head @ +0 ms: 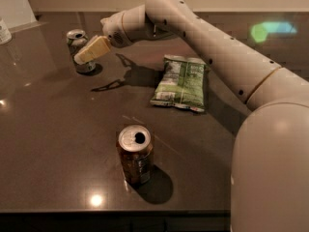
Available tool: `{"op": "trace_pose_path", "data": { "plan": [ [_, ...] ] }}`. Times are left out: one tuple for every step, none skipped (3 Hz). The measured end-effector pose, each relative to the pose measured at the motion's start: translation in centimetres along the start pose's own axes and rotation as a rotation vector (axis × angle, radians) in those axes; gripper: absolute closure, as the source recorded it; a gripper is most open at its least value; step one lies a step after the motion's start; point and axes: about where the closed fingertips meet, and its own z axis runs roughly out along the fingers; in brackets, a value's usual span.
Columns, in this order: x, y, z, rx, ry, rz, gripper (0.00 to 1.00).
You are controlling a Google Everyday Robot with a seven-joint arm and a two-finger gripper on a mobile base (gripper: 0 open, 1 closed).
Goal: Knock 7up can over
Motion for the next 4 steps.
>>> {"op": "trace_pose_path", "data": {
  "plan": [
    [-0.4,0.5,1.8,-0.024,-0.024,0.008,0.0],
    [-0.5,0.9,3.2,-0.047,-0.042,0.028,0.0],
    [-0.5,1.0,4.0,-0.057,-0.044,0.042,0.18],
    [-0.7,0.7,3.9,-0.048,-0.052,0.049,0.41]
  ]
}}
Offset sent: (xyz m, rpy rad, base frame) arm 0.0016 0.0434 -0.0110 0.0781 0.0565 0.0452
